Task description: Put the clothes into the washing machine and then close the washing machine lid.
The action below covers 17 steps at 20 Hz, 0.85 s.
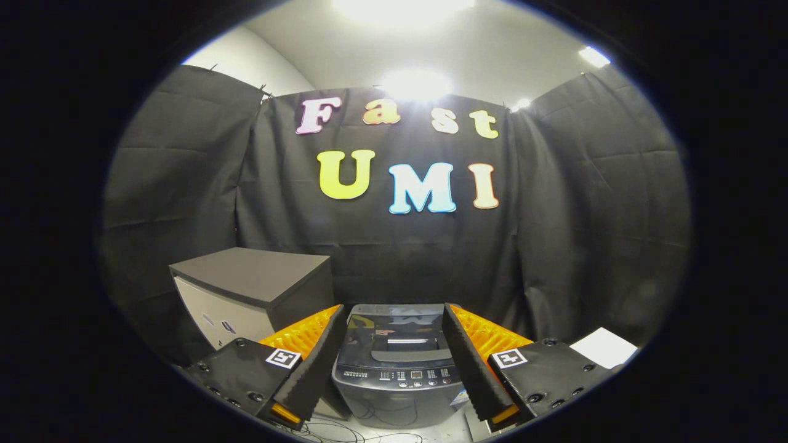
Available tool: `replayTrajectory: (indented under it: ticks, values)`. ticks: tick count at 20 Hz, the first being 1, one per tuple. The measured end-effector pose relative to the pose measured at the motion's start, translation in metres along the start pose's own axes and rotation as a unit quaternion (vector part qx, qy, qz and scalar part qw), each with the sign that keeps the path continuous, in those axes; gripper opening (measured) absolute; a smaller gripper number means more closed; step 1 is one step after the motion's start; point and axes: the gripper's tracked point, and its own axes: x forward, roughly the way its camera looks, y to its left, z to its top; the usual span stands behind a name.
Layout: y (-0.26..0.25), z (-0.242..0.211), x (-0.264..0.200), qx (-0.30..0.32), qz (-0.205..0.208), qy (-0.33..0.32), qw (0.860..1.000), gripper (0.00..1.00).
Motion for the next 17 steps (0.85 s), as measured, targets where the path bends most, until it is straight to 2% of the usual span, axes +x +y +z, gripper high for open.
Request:
replayTrajectory:
  ticks: [7, 17]
  values:
    - [-0.008, 0.004, -0.048, -0.002, -0.013, -0.012, 1.000, 0.97]
    - [-0.021, 0.007, -0.062, 0.006, -0.015, -0.021, 1.000, 0.97]
